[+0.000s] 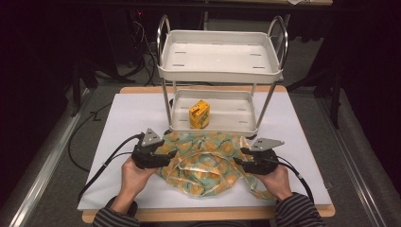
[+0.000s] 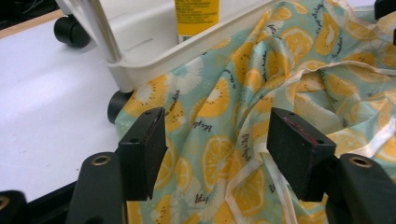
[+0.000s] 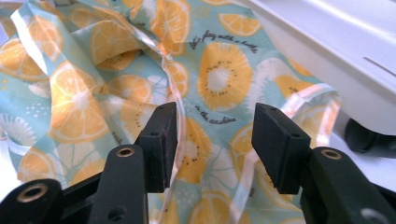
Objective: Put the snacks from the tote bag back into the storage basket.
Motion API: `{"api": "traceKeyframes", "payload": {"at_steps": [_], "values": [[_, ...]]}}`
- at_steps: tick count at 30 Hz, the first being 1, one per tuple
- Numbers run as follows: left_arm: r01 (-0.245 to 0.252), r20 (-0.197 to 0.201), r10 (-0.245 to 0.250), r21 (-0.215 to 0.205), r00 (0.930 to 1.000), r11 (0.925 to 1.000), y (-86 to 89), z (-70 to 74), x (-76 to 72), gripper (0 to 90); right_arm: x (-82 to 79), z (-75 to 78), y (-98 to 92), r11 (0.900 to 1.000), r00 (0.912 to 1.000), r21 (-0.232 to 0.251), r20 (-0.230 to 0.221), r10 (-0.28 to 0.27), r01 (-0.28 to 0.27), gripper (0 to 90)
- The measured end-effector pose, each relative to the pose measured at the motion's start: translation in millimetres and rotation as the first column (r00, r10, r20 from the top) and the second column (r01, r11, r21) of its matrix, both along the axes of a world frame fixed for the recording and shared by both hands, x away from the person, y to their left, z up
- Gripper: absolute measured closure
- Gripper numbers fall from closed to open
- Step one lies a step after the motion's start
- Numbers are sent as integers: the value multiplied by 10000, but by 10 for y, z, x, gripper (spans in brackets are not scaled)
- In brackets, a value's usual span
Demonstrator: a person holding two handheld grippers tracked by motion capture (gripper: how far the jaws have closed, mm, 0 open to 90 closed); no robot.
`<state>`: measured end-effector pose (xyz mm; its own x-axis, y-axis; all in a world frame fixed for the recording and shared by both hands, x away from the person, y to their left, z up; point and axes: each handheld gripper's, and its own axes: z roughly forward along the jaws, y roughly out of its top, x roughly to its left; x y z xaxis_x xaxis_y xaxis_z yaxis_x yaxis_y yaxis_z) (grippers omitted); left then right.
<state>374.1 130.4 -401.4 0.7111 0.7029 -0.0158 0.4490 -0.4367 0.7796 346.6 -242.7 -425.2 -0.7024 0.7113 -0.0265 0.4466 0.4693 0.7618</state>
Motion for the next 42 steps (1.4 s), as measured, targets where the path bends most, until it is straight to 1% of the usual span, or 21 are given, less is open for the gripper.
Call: {"api": "traceKeyframes", "payload": {"at_steps": [1, 2, 7, 9, 10, 14, 17, 20, 22, 23, 28, 29, 31, 34, 35, 36, 38, 40, 41, 42], "values": [[-52, -5, 52, -54, 10000, 10000, 11, -5, 0, 377, -2, 8, -10, 10000, 10000, -29, -24, -42, 42, 518], [-62, 4, 62, -56, 10000, 10000, 18, -8, 1, 376, -5, 13, -27, 9999, 9999, 95, -12, -125, 125, 521], [-180, 66, 181, -182, 9998, 9997, 64, -16, -10, 375, -10, 47, -121, 9985, 9989, 302, 152, -451, 446, 525], [-225, 125, 227, -165, 9997, 9996, 83, -8, -12, 375, -9, 64, -169, 9980, 9982, 360, 256, -538, 529, 528], [-249, 151, 252, -186, 9996, 9995, 87, -6, -15, 374, -10, 71, -196, 9969, 9975, 433, 229, -664, 654, 529], [-285, 267, 293, -263, 9992, 9992, 114, 2, -33, 373, -10, 80, -274, 9944, 9949, 450, 289, -969, 955, 531], [-446, 205, 452, -316, 9988, 9985, 164, -16, -25, 371, -20, 88, -317, 9927, 9929, 478, 361, -1129, 1111, 532], [-661, 183, 671, -492, 9976, 9966, 224, -20, -20, 371, -24, 87, -360, 9903, 9909, 542, 362, -1297, 1277, 532], [-784, 217, 794, -446, 9966, 9959, 256, -16, -22, 369, -22, 84, -397, 9894, 9898, 528, 370, -1376, 1355, 533], [-841, 250, 855, -534, 9960, 9950, 273, -19, -25, 369, -23, 82, -408, 9881, 9888, 575, 364, -1446, 1424, 533], [-1125, 222, 1141, -629, 9932, 9917, 343, -37, -21, 367, -27, 72, -490, 9804, 9812, 639, 392, -1891, 1864, 533], [-1182, 227, 1198, -618, 9925, 9911, 363, -37, -16, 367, -24, 70, -503, 9798, 9805, 674, 438, -1915, 1883, 533], [-1323, 286, 1346, -701, 9905, 9887, 380, -41, -11, 365, -22, 69, -527, 9759, 9770, 681, 359, -2102, 2075, 533], [-1444, 326, 1466, -616, 9887, 9876, 402, -48, 1, 365, -5, 59, -566, 9698, 9714, 720, 288, -2356, 2331, 533], [-1523, 311, 1543, -578, 9875, 9866, 408, -58, 9, 365, 0, 56, -576, 9691, 9705, 720, 329, -2387, 2360, 533], [-1566, 302, 1585, -569, 9869, 9860, 410, -63, 11, 365, 3, 55, -591, 9659, 9676, 740, 305, -2508, 2480, 534], [-1623, 310, 1641, -533, 9860, 9853, 424, -67, 12, 365, 8, 55, -612, 9642, 9657, 747, 327, -2575, 2546, 534], [-1704, 288, 1724, -613, 9846, 9835, 441, -69, 18, 365, 12, 53, -632, 9610, 9631, 793, 270, -2679, 2651, 534], [-1704, 288, 1724, -613, 9846, 9835, 441, -69, 18, 365, 12, 53, -632, 9610, 9631, 793, 270, -2679, 2651, 534], [-1780, 292, 1801, -636, 9832, 9820, 452, -72, 24, 365, 14, 52, -638, 9596, 9619, 804, 240, -2723, 2697, 534]]}}
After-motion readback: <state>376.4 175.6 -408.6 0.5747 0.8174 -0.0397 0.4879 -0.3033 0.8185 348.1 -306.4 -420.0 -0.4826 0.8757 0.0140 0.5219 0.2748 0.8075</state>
